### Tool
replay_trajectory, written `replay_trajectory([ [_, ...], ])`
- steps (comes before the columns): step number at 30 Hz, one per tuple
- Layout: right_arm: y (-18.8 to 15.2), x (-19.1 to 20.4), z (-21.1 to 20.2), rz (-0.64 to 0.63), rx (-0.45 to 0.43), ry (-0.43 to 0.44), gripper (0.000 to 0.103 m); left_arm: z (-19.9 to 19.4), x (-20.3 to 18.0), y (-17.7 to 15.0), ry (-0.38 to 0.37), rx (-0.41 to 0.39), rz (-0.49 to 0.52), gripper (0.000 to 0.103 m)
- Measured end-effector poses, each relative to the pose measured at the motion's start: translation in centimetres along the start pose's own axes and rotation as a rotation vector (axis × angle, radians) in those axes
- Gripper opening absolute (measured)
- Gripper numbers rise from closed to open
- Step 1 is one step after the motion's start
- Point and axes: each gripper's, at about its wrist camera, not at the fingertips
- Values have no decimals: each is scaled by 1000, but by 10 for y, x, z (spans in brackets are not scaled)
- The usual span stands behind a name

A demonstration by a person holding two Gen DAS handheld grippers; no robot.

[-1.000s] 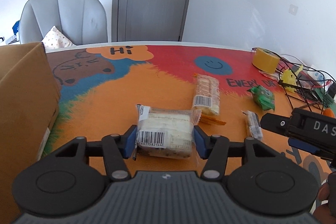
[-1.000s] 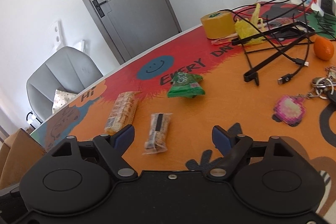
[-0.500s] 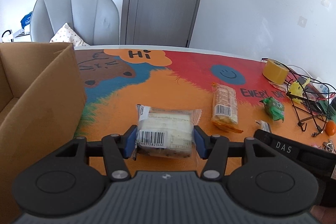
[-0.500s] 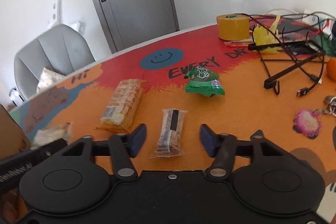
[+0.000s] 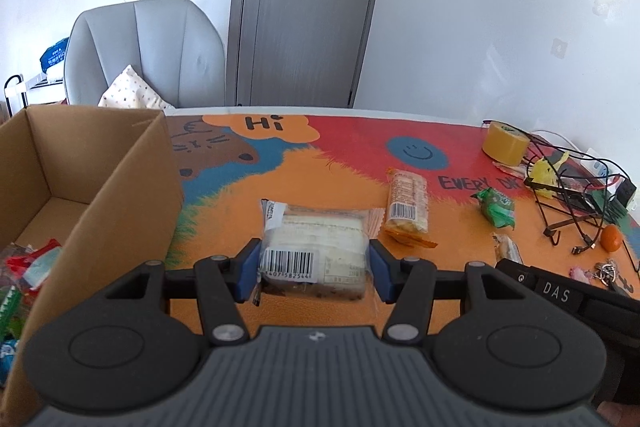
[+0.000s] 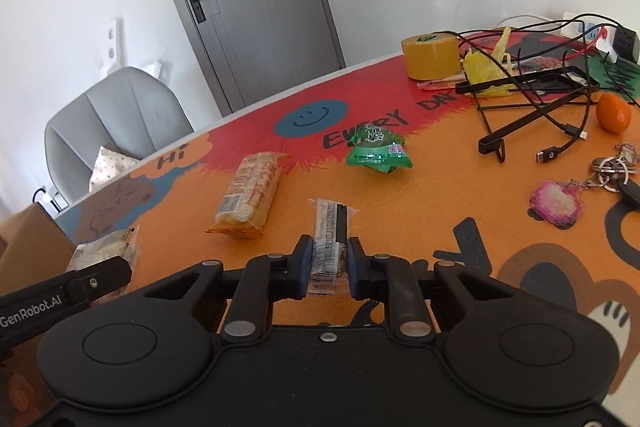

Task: Organize snacks
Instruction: 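Grasp the clear white cake pack with the left gripper while the right grasps the small bar, then carry the cake pack and small bar over the box and open both grippers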

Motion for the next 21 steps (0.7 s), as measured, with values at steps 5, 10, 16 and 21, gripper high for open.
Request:
replay_trajectory([
  [5, -1, -2, -20, 19, -28, 22, 20, -20, -2, 1, 3, -33, 7, 55],
  [10, -4, 1, -38, 24, -55, 47, 20, -41, -2, 1, 3, -63, 12, 55],
  [16, -6, 8, -58, 25, -90, 77, 20, -65, 1, 2, 5, -106, 15, 55],
  [21, -8, 15, -77, 20, -121, 110, 20, -86, 5, 3, 14, -145, 11, 55],
])
Point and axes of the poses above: each gripper's, at about its wrist camera, not at the fingertips, and z roughly the way its jaws point, x to its left, y to its top, and after that the axes turned 11 degrees about -y, right-handed
